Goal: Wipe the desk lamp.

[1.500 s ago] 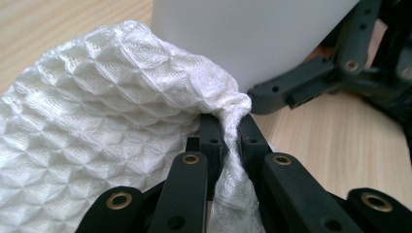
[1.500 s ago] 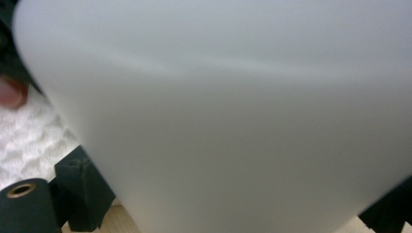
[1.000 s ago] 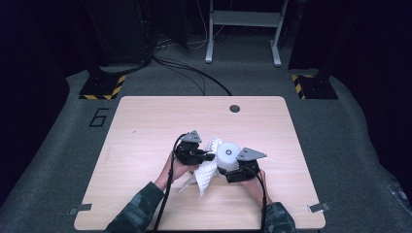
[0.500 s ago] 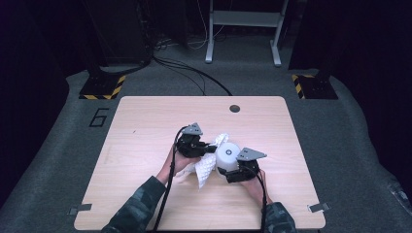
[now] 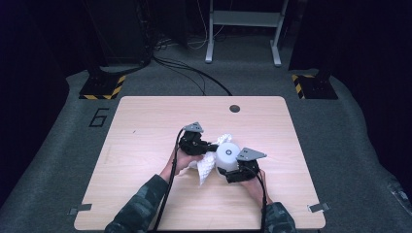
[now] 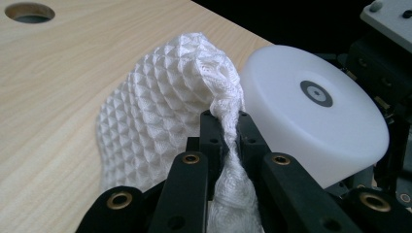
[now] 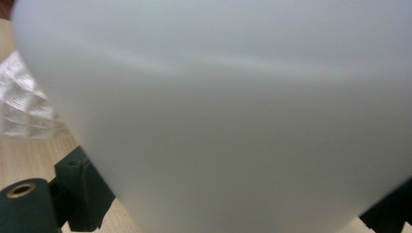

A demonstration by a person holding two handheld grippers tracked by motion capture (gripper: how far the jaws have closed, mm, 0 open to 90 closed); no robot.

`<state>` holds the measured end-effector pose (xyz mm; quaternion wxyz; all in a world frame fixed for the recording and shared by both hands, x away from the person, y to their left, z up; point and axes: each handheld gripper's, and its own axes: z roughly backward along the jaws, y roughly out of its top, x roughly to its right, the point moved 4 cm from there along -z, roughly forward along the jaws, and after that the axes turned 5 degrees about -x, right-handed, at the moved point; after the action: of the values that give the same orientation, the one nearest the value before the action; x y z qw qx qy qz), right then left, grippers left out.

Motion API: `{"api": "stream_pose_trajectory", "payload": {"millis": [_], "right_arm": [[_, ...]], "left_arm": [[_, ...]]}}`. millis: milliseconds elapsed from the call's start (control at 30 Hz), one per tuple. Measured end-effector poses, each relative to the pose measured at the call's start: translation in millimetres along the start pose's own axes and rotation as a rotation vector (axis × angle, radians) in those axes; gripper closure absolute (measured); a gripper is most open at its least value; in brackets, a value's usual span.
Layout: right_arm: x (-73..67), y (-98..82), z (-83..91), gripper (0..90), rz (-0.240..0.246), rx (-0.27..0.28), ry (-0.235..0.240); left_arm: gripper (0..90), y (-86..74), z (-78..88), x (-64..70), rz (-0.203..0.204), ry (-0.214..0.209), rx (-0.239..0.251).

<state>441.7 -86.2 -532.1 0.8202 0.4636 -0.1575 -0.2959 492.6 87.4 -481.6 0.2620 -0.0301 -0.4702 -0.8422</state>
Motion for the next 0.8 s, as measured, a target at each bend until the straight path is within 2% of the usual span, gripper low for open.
{"api": "stream_pose_trajectory", "payload": {"millis": [100,167,400,667,800], "right_arm": [[0.4,-0.1,-0.1,8.2,0.006,0.002,0.0],[0.3,-0.1,-0.1,8.2,0.005,0.002,0.0],[0.3,-0.1,-0.2,8.2,0.004,0.001,0.0],[0.3,-0.2,-0.2,8.3,0.005,0.001,0.001],[0.3,-0.2,-0.3,8.3,0.005,0.001,0.0]], "left_arm": [[84.8,-5.6,-5.7,-2.9,0.006,0.004,-0.013],[84.8,-9.6,-9.2,-4.4,0.028,0.0,-0.019],[85.0,-22.9,-18.9,-8.3,0.035,0.012,-0.06],[85.1,-37.1,-27.5,-10.8,0.012,0.052,-0.117],[85.1,-42.3,-27.1,-9.9,0.012,0.048,-0.118]]}}
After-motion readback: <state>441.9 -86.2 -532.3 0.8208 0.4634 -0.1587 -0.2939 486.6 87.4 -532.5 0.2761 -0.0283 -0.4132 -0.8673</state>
